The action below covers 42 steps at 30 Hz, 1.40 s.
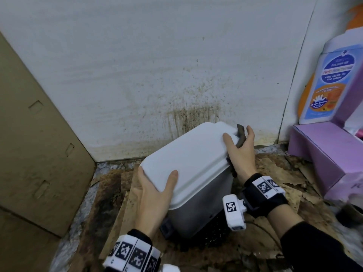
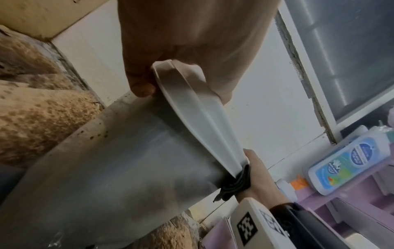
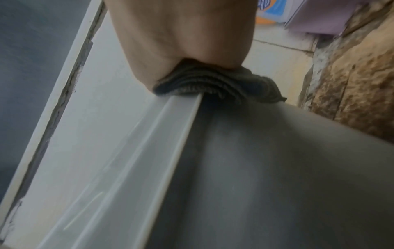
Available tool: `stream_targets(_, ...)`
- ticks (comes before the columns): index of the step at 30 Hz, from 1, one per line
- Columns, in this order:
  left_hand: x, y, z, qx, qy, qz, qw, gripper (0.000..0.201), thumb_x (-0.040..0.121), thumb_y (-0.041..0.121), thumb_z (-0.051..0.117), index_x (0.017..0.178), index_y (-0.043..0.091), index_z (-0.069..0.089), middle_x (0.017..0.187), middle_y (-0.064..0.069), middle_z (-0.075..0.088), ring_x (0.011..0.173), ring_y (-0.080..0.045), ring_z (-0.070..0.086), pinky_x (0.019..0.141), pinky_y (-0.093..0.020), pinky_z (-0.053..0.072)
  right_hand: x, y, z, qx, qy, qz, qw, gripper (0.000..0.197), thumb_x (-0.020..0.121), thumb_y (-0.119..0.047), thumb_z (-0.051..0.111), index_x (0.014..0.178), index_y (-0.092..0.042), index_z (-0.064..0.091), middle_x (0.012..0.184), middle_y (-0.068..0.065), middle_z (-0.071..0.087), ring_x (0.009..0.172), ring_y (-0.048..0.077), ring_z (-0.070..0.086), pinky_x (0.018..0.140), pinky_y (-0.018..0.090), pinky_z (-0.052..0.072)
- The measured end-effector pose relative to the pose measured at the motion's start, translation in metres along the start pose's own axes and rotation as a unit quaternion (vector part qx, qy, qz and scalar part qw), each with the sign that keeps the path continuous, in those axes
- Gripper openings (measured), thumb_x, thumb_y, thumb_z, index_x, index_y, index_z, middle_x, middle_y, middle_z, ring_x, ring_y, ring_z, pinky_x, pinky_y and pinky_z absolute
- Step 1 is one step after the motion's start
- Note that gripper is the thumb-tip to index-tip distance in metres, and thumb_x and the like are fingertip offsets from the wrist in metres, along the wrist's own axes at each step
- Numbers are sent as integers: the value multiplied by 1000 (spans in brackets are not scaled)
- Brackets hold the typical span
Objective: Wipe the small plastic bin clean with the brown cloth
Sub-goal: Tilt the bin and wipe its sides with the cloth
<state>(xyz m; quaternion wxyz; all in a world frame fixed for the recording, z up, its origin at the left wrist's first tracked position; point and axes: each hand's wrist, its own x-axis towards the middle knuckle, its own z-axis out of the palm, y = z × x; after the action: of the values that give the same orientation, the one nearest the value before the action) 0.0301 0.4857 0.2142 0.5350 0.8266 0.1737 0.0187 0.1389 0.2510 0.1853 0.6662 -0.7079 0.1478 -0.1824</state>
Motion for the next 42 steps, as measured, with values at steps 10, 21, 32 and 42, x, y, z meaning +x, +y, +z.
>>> stream_targets(10,10,-12,0,-72,17,86,994,92,85,51,73,155,28,18,137,13,47,121,-9,52,96,-29,45,23,-13,-20,29,-134,22,990,55,92,-35,76,141,-32,51,135,-12,54,122,15,59,94,37,56)
stream_targets(21,32,-8,-20,-69,-30,152,986,69,88,56,69,148,43,38,123,40,57,114,13,57,95,-29,49,-12,-4,-24,100,-9,-5,995,58,88,-36,78,139,-39,49,134,-15,54,121,6,56,94,31,52)
stream_targets(32,55,-3,-20,-45,-62,130,989,76,91,62,60,158,41,31,152,24,44,139,-12,45,115,-46,41,-52,4,-28,71,104,-33,992,74,89,-39,76,151,-31,36,150,-3,41,138,15,42,113,42,40)
stream_targets(42,47,-5,0,-6,34,58,998,96,87,69,63,159,24,18,161,-10,35,141,-31,43,102,-40,40,-43,7,-37,39,89,-31,995,83,92,-44,71,160,-27,26,161,-7,34,145,11,34,114,31,32)
